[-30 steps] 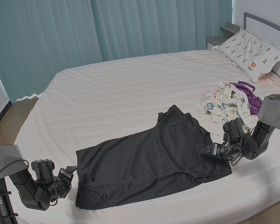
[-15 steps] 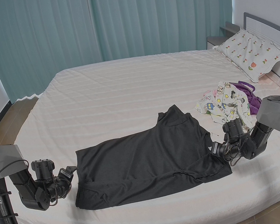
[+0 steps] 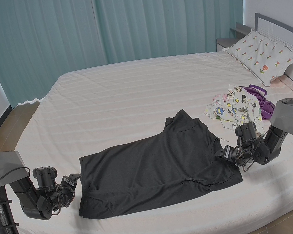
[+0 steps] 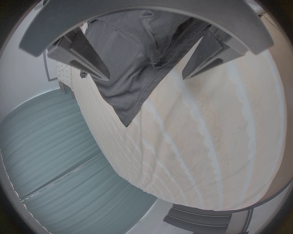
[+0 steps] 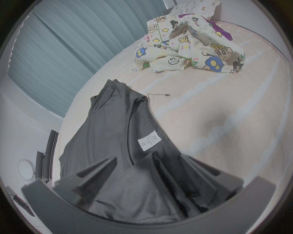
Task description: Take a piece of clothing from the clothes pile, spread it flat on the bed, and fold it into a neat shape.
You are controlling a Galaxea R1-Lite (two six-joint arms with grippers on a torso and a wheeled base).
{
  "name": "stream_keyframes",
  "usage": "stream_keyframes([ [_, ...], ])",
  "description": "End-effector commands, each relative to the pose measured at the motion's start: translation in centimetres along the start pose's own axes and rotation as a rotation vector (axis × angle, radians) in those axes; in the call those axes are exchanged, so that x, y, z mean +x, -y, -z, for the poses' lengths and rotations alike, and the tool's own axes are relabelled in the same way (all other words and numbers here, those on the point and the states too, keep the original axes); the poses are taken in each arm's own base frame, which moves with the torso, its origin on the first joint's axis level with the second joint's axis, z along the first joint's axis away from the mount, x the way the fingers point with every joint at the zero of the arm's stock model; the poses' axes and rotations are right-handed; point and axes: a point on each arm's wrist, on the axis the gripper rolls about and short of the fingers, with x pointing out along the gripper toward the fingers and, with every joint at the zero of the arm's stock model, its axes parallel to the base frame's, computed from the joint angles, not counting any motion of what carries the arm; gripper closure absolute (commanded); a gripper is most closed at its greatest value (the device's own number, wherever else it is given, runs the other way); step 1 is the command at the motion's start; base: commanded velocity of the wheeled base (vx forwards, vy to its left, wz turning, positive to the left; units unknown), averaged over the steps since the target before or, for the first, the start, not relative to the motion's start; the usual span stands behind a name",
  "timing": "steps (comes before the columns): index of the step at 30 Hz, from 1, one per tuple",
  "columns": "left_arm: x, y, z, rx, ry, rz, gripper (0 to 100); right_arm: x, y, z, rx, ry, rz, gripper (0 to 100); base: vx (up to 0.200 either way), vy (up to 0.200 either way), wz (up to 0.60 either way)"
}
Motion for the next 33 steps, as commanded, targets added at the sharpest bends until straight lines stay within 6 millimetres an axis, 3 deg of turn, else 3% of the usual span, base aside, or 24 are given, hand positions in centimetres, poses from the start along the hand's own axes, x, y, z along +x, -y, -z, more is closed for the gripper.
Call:
stream_keyframes([
  [1, 0.0, 0.0, 0.0, -0.001, 0.000, 0.000, 0, -1.9, -1.2, -0.7, -0.002, 0.025, -0.030, 0, 0.000, 0.000, 0.00],
  [5, 0.0, 0.0, 0.0, 0.000, 0.001, 0.001, 0, -3.8, -2.8, 1.0, 0.033, -0.013, -0.057, 0, 0.000, 0.000, 0.00],
  [10, 0.1, 0.0, 0.0, -0.001, 0.000, 0.000, 0, -6.0, -5.3, 5.1, 0.019, -0.095, -0.087, 0, 0.000, 0.000, 0.00],
  [16, 0.0, 0.0, 0.0, -0.001, 0.000, 0.000, 0, -6.5, -6.0, 8.6, -0.057, -0.116, -0.075, 0, 0.000, 0.000, 0.00],
  [26, 0.1, -0.1, 0.0, 0.001, -0.001, -0.002, 0, -6.8, -6.6, 9.7, -0.130, -0.099, -0.051, 0, 0.000, 0.000, 0.00],
  [33, 0.1, -0.1, 0.0, 0.001, 0.000, 0.000, 0, -5.8, -7.1, 10.7, -0.150, -0.114, -0.052, 0, 0.000, 0.000, 0.00],
])
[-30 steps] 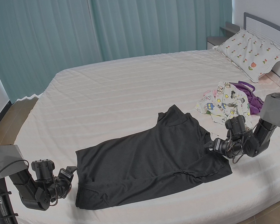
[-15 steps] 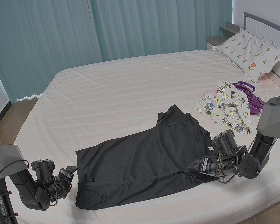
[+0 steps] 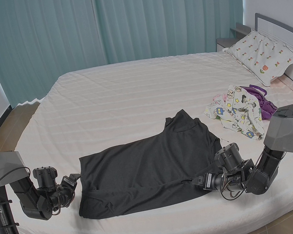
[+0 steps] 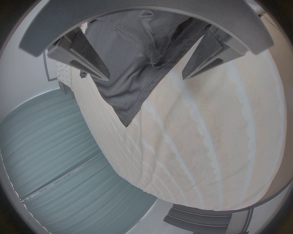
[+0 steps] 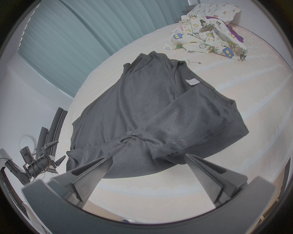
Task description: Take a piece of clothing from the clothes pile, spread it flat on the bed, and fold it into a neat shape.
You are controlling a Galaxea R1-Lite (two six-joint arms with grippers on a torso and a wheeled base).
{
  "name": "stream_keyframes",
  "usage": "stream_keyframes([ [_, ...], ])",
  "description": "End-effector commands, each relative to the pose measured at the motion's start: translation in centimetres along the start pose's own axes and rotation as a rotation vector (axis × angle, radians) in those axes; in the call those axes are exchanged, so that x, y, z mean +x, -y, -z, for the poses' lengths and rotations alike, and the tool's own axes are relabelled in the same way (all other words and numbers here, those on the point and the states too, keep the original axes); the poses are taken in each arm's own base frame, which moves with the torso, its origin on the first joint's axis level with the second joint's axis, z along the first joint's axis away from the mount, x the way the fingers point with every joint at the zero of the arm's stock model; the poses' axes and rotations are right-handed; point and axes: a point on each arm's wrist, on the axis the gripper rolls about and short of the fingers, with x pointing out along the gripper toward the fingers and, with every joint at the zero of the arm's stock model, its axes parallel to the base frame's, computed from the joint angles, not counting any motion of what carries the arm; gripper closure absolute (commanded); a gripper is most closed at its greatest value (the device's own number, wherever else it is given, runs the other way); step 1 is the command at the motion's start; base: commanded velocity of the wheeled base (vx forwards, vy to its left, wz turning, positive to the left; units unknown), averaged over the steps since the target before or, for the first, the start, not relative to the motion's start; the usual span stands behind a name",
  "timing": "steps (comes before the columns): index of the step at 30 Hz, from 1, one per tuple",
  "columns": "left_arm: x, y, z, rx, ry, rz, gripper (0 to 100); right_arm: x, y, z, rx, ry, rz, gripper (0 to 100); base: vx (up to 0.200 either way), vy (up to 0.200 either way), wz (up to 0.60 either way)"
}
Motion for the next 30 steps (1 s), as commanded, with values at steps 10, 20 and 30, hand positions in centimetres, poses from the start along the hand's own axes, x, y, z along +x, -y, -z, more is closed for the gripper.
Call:
stream_keyframes([
  [10, 0.0, 0.0, 0.0, -0.001, 0.002, 0.001, 0, 1.7, -0.8, 0.1, -0.012, -0.012, -0.002, 100, 0.000, 0.000, 0.00],
  [20, 0.0, 0.0, 0.0, -0.001, 0.002, 0.001, 0, 1.6, -0.8, 0.3, -0.026, -0.010, 0.084, 100, 0.000, 0.000, 0.00],
  [30, 0.0, 0.0, 0.0, -0.001, 0.002, 0.001, 0, -0.7, -0.7, 0.4, -0.028, -0.030, 0.080, 100, 0.000, 0.000, 0.00],
])
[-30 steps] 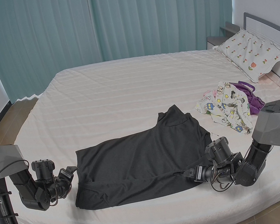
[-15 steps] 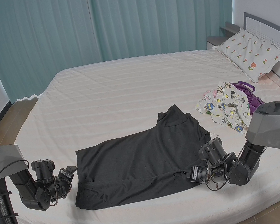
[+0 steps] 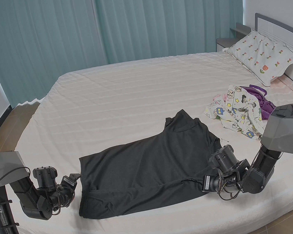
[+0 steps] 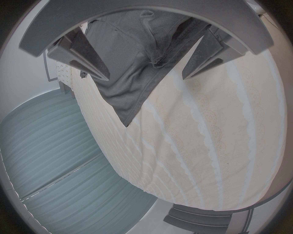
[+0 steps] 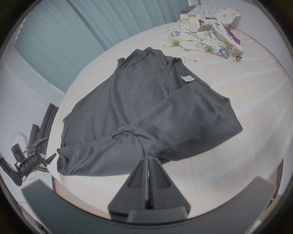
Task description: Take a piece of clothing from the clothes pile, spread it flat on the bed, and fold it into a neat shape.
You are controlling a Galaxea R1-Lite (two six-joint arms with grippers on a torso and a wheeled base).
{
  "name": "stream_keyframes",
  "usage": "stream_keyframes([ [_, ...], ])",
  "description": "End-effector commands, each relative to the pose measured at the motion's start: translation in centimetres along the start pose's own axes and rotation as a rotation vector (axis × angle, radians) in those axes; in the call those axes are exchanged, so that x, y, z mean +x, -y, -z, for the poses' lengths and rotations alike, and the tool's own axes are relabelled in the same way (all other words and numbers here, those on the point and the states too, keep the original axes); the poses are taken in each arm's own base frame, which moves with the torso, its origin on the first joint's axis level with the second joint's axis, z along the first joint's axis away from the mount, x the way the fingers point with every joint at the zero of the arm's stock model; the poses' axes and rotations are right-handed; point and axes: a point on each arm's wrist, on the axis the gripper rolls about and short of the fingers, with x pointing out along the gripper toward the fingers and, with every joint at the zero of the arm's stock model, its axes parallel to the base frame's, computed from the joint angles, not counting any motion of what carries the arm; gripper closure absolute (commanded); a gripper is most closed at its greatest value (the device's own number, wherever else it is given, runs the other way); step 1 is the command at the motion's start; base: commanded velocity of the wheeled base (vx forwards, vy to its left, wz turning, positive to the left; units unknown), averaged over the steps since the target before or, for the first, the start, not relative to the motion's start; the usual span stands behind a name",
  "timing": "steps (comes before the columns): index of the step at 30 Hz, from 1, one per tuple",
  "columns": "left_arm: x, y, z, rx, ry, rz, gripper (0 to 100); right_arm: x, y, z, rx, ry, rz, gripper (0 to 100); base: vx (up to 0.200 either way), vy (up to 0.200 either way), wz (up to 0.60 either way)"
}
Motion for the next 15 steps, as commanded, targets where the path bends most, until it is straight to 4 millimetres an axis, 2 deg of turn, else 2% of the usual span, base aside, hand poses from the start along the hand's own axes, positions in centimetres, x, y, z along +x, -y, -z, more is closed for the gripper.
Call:
stream_keyframes([
  [1, 0.0, 0.0, 0.0, -0.001, 0.000, 0.000, 0, -1.4, 0.2, 0.2, -0.005, -0.009, -0.006, 100, 0.000, 0.000, 0.00],
  [5, 0.0, 0.0, 0.0, -0.001, 0.000, 0.000, 0, -1.6, 0.4, 0.7, -0.012, -0.021, 0.003, 100, 0.000, 0.000, 0.00],
  [8, 0.0, 0.0, 0.0, 0.000, -0.001, 0.000, 0, -1.6, 0.2, 0.2, -0.004, -0.008, -0.009, 100, 0.000, 0.000, 0.00],
  [12, 0.0, 0.0, 0.0, -0.001, 0.000, 0.000, 0, -0.8, 0.0, 0.2, -0.009, -0.009, 0.000, 100, 0.000, 0.000, 0.00],
  [13, 0.0, 0.0, 0.0, -0.001, 0.000, 0.000, 0, -0.6, -0.1, 0.3, -0.011, -0.014, 0.007, 0, 0.000, 0.000, 0.00],
  [15, 0.0, 0.0, 0.0, -0.001, 0.000, 0.000, 0, -0.4, -0.2, 0.1, -0.007, -0.011, 0.005, 0, 0.000, 0.000, 0.00],
])
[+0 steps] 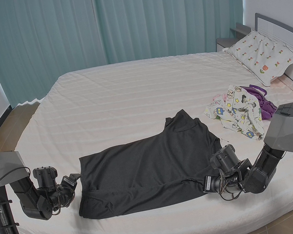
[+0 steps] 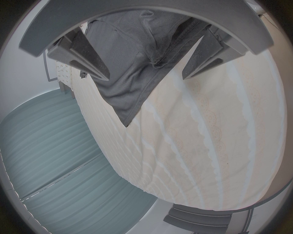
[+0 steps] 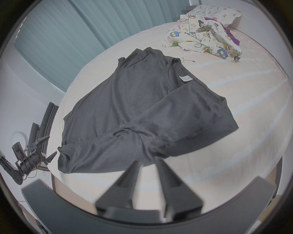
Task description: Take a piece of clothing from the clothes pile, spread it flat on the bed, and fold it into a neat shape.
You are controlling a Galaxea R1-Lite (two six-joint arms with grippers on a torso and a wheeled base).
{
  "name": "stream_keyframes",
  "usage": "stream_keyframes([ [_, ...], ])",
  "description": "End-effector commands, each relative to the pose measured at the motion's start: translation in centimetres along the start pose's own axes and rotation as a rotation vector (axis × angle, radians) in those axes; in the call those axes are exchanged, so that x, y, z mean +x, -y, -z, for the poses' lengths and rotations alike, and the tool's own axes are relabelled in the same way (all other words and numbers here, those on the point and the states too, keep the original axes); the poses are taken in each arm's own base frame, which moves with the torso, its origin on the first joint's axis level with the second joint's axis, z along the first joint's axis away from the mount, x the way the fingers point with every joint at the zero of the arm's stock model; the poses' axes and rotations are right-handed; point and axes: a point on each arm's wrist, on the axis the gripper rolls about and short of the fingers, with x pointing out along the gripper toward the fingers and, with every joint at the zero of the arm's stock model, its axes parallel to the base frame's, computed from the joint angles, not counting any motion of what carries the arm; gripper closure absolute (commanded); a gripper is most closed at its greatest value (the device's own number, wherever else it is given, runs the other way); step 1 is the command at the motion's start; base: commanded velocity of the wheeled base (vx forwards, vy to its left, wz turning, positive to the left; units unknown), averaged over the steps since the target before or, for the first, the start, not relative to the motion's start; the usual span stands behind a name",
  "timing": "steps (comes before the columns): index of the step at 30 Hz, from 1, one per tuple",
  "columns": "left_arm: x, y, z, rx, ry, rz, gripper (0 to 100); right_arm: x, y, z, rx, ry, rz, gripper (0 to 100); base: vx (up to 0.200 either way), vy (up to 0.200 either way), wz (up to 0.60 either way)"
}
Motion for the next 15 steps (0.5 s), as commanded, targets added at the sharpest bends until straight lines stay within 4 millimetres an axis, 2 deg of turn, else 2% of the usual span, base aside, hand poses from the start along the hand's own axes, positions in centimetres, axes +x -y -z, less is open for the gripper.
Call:
stream_keyframes([
  [1, 0.0, 0.0, 0.0, 0.000, 0.000, 0.002, 0, 1.1, -0.5, -0.3, 0.010, 0.003, -0.005, 0, 0.000, 0.000, 0.00],
  [6, 0.0, 0.0, 0.0, 0.000, 0.000, 0.001, 0, 2.4, -1.1, -0.5, 0.032, 0.022, -0.006, 0, 0.000, 0.000, 0.00],
  [15, 0.0, 0.0, 0.0, -0.001, 0.002, 0.001, 0, 3.2, -1.2, -0.5, 0.091, 0.028, 0.002, 0, 0.000, 0.000, 0.00],
])
